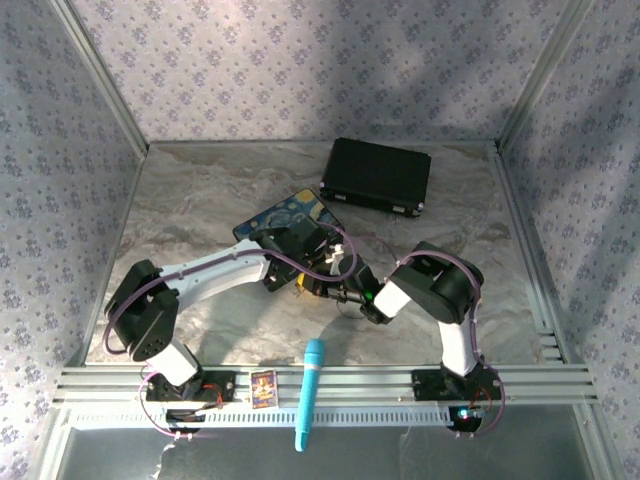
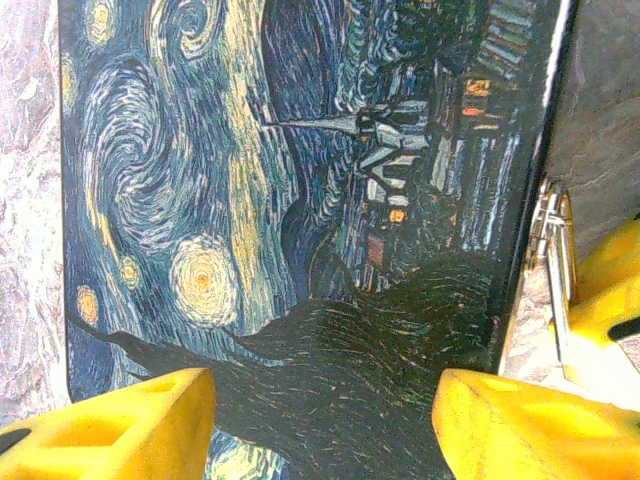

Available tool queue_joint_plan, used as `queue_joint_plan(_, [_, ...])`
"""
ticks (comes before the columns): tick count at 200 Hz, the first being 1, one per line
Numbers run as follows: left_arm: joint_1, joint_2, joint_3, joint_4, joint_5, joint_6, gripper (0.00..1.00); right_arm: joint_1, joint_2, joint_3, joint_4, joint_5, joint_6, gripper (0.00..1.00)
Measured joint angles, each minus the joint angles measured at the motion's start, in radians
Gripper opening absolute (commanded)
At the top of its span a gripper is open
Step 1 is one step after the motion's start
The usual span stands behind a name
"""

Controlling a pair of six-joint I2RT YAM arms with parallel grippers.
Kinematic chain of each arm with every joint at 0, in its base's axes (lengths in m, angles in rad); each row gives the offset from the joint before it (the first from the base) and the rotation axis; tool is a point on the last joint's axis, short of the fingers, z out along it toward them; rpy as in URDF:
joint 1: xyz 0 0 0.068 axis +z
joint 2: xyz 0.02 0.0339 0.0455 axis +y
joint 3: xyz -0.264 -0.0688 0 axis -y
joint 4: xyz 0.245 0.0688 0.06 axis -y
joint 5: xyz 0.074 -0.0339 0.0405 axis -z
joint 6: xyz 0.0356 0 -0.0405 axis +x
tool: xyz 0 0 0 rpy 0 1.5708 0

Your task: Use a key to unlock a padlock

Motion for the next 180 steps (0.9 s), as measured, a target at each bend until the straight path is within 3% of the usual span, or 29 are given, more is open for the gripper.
queue_joint_plan(180, [-0.013, 0.035, -0.033, 0.134, -0.064, -0.004, 0.62, -0.126, -0.002, -0.011, 0.072, 0.003, 0.084, 0.00])
